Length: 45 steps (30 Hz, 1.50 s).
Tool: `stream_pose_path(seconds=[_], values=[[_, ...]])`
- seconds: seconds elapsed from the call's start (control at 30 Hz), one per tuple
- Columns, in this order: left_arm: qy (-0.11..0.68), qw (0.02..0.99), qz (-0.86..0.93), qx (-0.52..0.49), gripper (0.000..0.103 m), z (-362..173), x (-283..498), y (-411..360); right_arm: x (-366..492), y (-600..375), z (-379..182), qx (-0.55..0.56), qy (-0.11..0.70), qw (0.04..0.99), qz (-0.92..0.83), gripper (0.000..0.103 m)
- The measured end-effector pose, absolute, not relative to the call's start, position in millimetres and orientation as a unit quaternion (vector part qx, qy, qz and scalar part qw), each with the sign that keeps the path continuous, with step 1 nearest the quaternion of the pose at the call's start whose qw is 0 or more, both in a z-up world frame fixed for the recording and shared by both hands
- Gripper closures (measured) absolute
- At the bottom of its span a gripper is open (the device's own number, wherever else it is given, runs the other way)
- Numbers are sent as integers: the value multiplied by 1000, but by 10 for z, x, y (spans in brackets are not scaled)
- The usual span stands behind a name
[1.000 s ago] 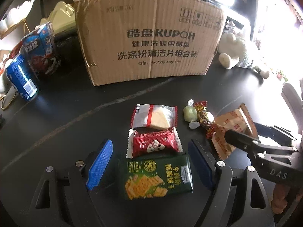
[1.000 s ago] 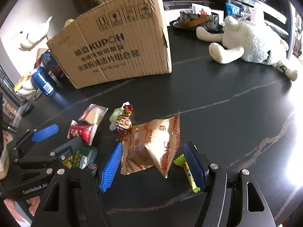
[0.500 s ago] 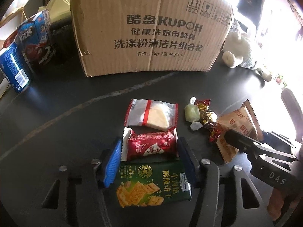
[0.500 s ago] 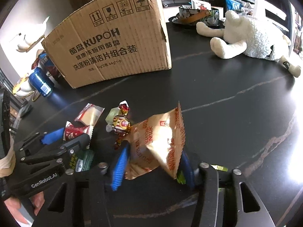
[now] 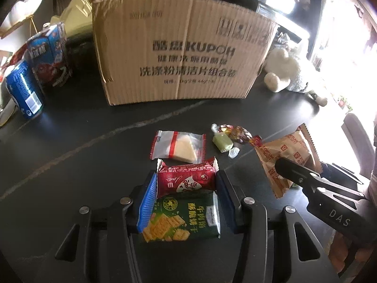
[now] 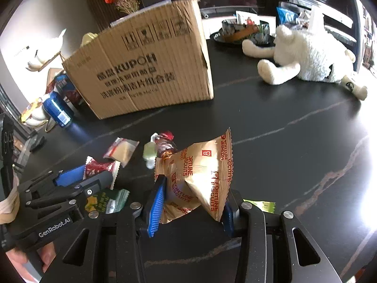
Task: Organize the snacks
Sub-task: 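Grasp the red packet and green cracker pack with the left tool while the right grasps the orange biscuit bag, then lift and carry both held snacks toward the cardboard box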
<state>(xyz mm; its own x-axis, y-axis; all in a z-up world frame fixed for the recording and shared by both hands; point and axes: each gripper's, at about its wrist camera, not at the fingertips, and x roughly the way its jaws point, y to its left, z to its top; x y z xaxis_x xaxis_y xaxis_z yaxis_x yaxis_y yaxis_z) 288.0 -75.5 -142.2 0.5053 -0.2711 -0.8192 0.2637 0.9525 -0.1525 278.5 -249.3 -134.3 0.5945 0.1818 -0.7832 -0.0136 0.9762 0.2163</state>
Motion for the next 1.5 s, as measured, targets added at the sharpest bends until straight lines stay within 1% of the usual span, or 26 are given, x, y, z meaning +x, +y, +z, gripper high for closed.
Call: stream_pose_path(seconds=[0.3,0.67,1.17,1.5], values=[[448,880,-159,-6,54,-1111,2697,-715,2631,-2458,-1035,96,417,901,66,60],[386,908,-164,5,54,-490,2595,-663,2586,-2456,-529,91,363,925,69,60],[325,933,-158,10,54,236,2736,-546,2767,-2308,226,72,297,948,92,60],[306,939,-153,20,54,497,2971,-497,2982,-2201,510,47,280,954,100,60]])
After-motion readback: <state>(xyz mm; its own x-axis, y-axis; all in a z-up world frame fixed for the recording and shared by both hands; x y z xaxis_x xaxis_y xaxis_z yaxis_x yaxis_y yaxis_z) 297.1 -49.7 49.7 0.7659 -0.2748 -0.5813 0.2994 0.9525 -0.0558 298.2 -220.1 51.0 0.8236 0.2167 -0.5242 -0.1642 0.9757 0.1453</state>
